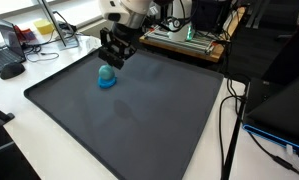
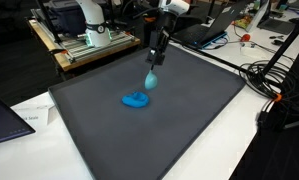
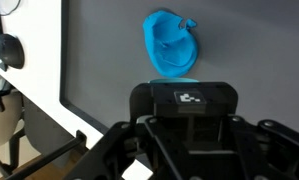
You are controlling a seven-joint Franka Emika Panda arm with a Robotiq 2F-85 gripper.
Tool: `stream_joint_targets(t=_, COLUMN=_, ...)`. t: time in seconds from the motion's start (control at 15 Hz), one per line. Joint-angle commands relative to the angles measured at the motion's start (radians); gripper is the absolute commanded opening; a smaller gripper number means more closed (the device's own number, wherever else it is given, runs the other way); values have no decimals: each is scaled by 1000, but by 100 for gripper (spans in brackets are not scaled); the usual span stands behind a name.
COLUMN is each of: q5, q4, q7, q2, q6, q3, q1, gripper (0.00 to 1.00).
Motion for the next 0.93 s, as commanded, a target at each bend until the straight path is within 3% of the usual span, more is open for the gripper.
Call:
stream_joint_targets(t=0.0, q5=192, q4=112, q7=-268, q2=67, q6=4, q3=-11, q1=-37, gripper=22)
stream_joint_targets(t=0.4, q5=443, q4=289, q7=-585, q2=174, q6=-66, q3=-42, q1=-75, gripper=22)
stream_joint_targets(t=0.87, q5=638, q4=493, q7=-842, q2=299, q6=-194, q3=-41, q1=-159, gripper=22)
